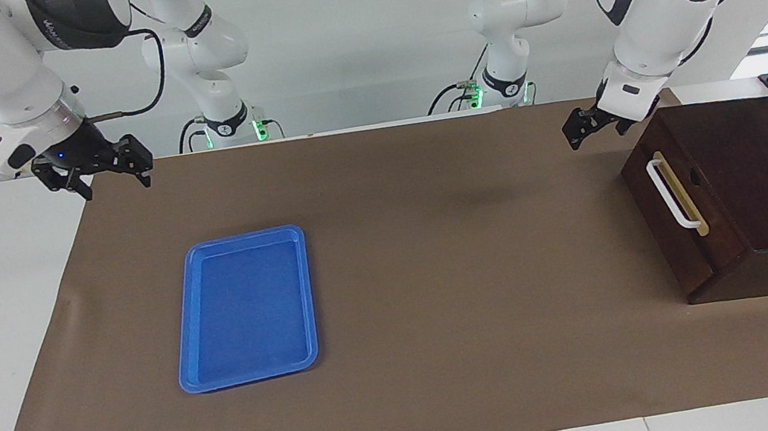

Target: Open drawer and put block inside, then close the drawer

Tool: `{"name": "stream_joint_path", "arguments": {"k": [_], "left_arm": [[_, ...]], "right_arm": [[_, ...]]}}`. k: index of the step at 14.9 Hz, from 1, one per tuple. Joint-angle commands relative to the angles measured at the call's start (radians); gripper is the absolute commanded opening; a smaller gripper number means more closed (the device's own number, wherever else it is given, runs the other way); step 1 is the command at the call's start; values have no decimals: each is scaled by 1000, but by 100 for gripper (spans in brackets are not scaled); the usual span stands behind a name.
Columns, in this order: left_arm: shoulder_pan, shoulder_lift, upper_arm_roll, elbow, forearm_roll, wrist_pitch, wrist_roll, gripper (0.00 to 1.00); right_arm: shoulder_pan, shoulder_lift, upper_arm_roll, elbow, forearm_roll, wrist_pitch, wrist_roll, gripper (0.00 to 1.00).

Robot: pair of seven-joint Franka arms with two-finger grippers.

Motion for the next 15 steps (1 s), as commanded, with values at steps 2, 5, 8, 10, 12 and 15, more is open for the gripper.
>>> {"name": "stream_joint_path", "arguments": {"k": [2,5,8,10,12,15], "left_arm": [[-43,36,28,75,-11,-55,32,100],[-46,36,29,74,-10,-55,34,100],[-44,28,25,78,-8,-68,37,100],[-41,25,29,97,-10,-87,81,100],[-35,23,31,97,-10,-79,118,100],[-34,25,39,100,-2,-81,121,100]], "right_arm": [[-2,-4,8,1,-17,2,19,100],[-2,-4,8,2,-19,2,16,100],[-2,-4,8,2,-19,2,16,100],[-2,-2,8,4,-19,2,16,100],[-2,-2,8,4,-19,2,16,100],[-3,-2,8,4,-19,2,16,100]]}}
